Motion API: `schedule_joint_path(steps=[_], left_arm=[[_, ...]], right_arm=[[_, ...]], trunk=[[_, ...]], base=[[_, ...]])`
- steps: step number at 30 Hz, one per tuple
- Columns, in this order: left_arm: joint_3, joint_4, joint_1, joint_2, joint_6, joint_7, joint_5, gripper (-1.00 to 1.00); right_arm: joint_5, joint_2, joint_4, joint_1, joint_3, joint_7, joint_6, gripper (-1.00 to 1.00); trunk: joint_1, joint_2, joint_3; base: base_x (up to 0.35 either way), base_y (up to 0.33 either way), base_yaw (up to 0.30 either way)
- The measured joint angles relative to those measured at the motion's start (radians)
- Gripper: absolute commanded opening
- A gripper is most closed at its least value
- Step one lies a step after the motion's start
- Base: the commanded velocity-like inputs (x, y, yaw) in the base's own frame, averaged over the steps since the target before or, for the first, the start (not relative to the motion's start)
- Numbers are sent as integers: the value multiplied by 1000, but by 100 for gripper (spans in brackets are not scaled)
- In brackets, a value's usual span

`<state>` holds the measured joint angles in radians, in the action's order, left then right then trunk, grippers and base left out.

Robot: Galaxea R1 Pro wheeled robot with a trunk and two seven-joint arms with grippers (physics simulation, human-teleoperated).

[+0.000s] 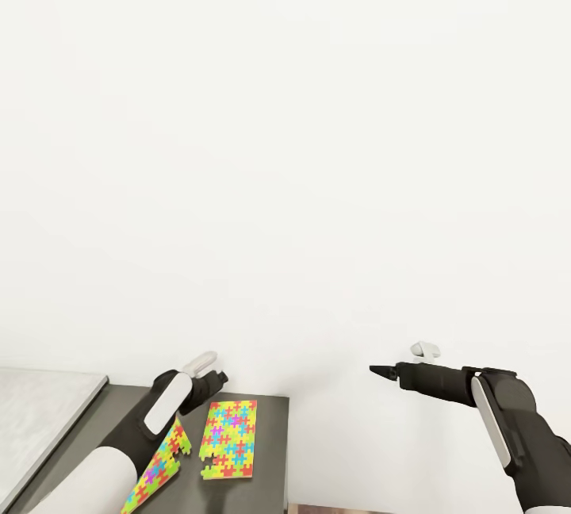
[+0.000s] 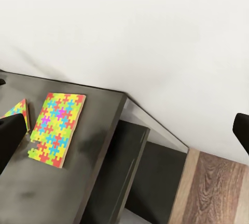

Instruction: Put all the toys in the child's room - the three board games (two on the bed and one on the table), the two jigsaw puzzles on the table, and the tennis ball on the table - inside the toy box on the table in the child's room.

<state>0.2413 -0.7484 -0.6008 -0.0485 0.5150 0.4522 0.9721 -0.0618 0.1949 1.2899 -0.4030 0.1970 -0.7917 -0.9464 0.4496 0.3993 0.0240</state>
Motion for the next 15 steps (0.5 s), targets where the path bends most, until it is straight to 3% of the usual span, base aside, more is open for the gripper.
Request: schedule_joint_path(steps=[8, 15], left_arm=[[-1, -3, 6, 1, 2, -2, -1, 100], [-2, -6, -3, 8, 8, -2, 8, 100]], right_arm=[[0, 0, 0, 0, 0, 0, 0, 100], [0, 0, 0, 0, 0, -1, 0, 100]], trunk=[[0, 0, 0], [0, 0, 0]], base=[[-13, 0, 0], [-165, 0, 0]])
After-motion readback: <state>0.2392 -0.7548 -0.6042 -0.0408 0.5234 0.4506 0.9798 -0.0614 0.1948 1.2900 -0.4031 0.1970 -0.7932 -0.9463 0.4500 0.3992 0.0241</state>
